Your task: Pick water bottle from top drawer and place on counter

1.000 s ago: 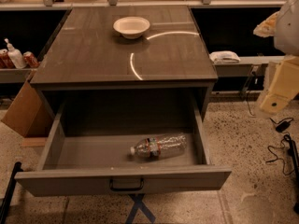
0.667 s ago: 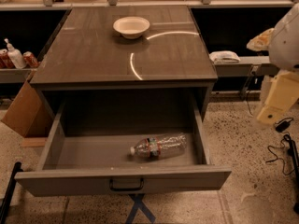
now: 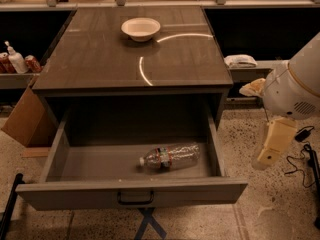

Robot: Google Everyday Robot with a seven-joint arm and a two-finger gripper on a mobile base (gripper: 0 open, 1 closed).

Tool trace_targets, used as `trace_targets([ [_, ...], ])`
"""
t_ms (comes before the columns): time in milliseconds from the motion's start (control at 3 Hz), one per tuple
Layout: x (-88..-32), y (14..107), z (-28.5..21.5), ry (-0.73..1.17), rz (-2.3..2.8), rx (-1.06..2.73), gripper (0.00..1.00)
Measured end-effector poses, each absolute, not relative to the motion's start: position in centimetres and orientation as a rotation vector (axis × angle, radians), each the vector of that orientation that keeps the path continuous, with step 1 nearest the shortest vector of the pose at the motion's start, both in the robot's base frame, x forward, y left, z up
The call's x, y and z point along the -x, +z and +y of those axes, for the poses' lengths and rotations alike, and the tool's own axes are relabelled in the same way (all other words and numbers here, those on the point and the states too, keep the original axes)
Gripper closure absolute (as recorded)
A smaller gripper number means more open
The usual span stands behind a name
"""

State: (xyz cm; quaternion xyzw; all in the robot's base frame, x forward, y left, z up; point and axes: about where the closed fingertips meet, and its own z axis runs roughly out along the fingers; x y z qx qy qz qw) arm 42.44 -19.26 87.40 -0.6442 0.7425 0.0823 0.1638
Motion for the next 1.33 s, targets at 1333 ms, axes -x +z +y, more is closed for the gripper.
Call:
trace_targets([
  [1333, -45.4, 75.8, -15.2, 0.499, 1.978, 1.762, 0.00],
])
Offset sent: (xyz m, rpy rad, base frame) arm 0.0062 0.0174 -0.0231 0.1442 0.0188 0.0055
